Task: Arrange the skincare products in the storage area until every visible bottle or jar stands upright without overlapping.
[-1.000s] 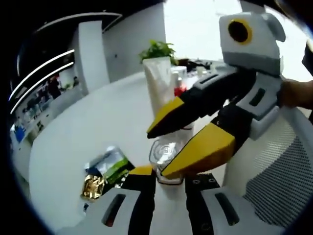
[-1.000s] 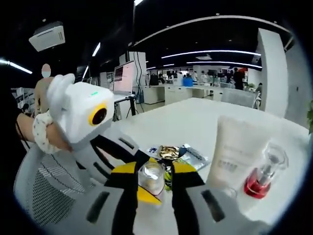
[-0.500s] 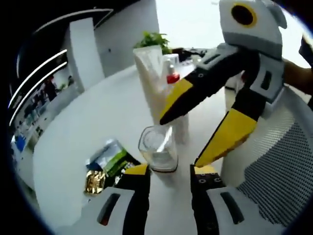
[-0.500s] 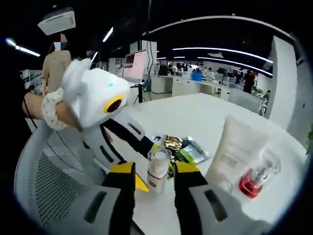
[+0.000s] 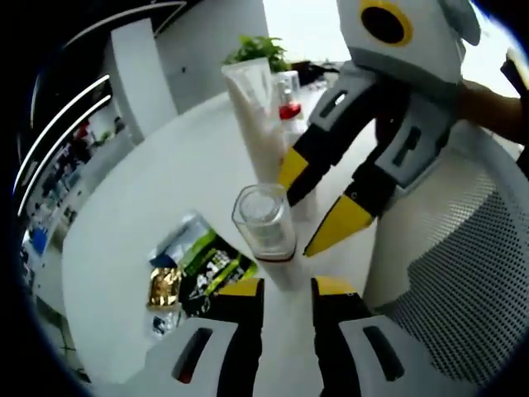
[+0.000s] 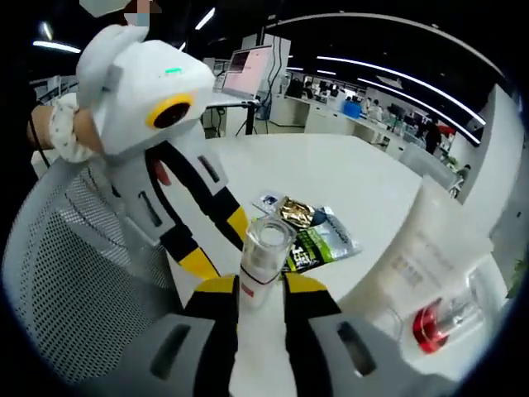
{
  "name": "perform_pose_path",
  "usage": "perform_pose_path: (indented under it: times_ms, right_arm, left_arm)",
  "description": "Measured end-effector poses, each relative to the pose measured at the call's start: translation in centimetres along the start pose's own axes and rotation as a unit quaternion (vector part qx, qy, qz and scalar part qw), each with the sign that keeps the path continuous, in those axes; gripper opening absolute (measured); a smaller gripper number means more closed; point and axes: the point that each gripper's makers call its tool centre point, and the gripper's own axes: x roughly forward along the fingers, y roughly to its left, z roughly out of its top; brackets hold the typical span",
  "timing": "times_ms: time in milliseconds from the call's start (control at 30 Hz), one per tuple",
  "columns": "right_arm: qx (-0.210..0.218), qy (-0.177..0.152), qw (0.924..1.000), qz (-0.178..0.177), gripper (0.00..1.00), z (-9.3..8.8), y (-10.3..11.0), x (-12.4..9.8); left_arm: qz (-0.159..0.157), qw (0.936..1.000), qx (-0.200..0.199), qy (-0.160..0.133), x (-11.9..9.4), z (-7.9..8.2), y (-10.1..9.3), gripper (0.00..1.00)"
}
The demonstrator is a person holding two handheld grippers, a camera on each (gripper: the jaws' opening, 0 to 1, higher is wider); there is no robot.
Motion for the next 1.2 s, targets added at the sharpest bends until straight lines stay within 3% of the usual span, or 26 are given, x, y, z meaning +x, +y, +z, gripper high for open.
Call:
perform_pose_path:
  times_ms: [500, 833, 1200]
  right_arm:
    - [-0.009, 0.008, 0.9999, 0.004, 0.16, -0.4, 0.1, 0.0]
    - [0.005, 0.030, 0.9994, 0.014, 0.15, -2.4, 1.4, -1.4]
    - [0.024, 0.049, 0.9985, 0.001, 0.18, -4.2, 0.7, -3.3]
  left_arm:
    - [-0.009, 0.9999, 0.008, 0.004, 0.5, 0.0, -0.4, 0.16]
    - [-0.032, 0.9993, 0.022, -0.002, 0.8, 0.7, -2.1, 0.15]
    - [-0.066, 0.9970, 0.039, -0.011, 2.0, 2.4, -4.4, 0.12]
